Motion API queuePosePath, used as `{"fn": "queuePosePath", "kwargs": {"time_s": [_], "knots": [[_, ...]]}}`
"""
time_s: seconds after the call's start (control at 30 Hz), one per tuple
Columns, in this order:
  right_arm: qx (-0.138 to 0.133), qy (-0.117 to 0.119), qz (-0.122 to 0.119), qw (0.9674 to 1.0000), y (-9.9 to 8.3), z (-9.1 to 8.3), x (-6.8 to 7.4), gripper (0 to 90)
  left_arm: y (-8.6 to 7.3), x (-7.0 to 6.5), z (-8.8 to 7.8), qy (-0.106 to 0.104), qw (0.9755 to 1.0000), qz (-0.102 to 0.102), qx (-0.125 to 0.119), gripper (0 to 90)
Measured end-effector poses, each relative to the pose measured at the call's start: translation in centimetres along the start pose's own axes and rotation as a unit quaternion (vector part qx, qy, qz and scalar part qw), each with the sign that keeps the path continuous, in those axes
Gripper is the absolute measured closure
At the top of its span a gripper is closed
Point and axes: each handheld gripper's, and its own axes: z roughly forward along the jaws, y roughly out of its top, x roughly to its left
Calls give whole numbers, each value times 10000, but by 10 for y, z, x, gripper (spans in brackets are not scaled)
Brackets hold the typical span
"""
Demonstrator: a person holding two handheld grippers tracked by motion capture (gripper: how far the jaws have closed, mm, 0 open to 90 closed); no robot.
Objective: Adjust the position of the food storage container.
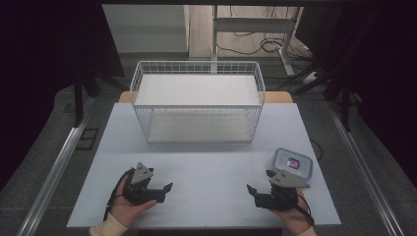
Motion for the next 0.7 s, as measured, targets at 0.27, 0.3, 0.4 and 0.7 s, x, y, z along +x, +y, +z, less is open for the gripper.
{"fn": "queuePosePath", "kwargs": {"time_s": [0.27, 0.3, 0.4, 0.7], "knots": [[32, 2, 40, 10000, -1, 2, 0, 161, -1, 3, -1, -24, 10000, -54, -11, 138], [21, 36, 122, 9999, -1, 2, 0, 161, 0, 3, -1, -37, 10000, -59, -27, 138], [-11, 54, 244, 9997, 0, 1, 0, 164, 1, 2, -3, -49, 10000, -41, -47, 138], [64, 102, 143, 9998, 1, 5, 1, 181, -1, 2, -4, -32, 10000, -59, -31, 137]]}}
